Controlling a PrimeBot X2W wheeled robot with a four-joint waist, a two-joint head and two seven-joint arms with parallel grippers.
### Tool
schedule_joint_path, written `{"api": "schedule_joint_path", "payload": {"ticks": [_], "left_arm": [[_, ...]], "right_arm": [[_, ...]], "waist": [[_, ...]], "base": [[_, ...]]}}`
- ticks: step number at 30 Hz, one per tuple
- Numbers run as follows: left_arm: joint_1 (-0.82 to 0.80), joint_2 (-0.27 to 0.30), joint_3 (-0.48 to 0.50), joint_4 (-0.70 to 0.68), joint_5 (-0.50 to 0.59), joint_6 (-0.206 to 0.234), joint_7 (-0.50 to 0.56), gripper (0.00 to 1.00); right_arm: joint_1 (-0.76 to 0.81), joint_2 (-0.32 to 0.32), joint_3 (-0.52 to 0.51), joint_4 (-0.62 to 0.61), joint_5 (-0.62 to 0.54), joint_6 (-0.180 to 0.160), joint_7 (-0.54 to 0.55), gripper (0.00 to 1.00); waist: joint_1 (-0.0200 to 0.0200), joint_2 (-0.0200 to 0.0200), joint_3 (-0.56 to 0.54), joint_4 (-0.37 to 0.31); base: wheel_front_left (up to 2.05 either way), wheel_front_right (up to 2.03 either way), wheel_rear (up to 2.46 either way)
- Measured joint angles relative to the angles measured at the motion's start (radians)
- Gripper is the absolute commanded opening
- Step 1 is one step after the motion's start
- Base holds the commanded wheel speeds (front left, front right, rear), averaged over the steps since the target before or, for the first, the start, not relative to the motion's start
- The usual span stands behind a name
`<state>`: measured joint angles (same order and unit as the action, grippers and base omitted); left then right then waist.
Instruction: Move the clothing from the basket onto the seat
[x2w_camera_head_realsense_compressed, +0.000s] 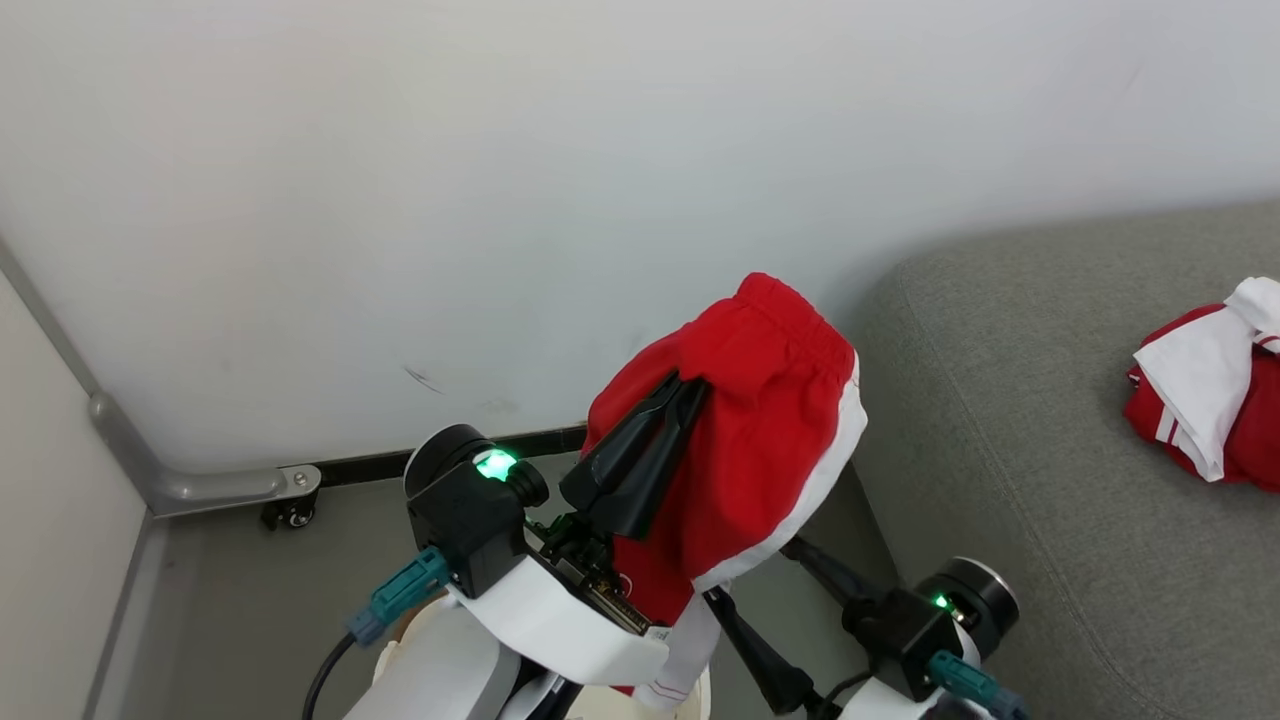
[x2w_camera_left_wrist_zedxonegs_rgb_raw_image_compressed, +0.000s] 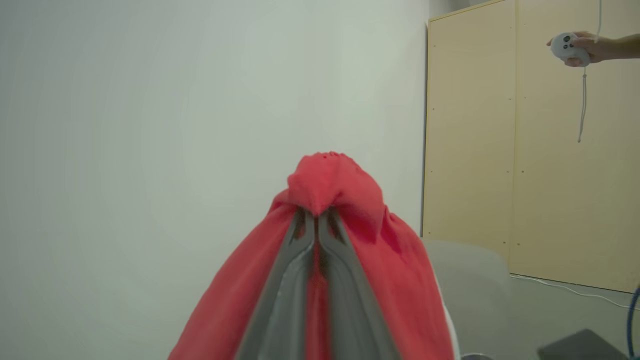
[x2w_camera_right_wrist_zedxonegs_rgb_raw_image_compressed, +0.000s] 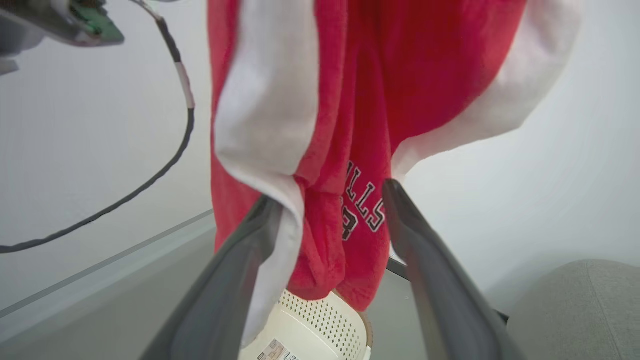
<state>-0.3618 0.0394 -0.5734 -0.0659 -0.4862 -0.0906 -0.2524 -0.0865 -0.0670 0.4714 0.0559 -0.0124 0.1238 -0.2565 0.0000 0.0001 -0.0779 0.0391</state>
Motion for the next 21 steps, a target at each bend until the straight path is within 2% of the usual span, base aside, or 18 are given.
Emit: {"api": "schedule_joint_path", "payload": {"ticks": [7,21], "left_arm": [[-0.001,0.001,-0.031,-0.005,-0.016,0.000,0.000,0.00],[-0.025,0.002,-0.113,-0.012,-0.033,0.000,0.000,0.00]], "right_arm": [[-0.049,0.002,-0.009,0.034,-0.007,0.000,0.000,1.00],[-0.148,0.004,0.055,0.151,-0.009,0.000,0.000,1.00]], "waist": [[0.0000,0.0000,0.002,0.012],[0.0000,0.0000,0.002,0.042]], "base": [[0.00,0.00,0.00],[0.00,0.00,0.00]]}}
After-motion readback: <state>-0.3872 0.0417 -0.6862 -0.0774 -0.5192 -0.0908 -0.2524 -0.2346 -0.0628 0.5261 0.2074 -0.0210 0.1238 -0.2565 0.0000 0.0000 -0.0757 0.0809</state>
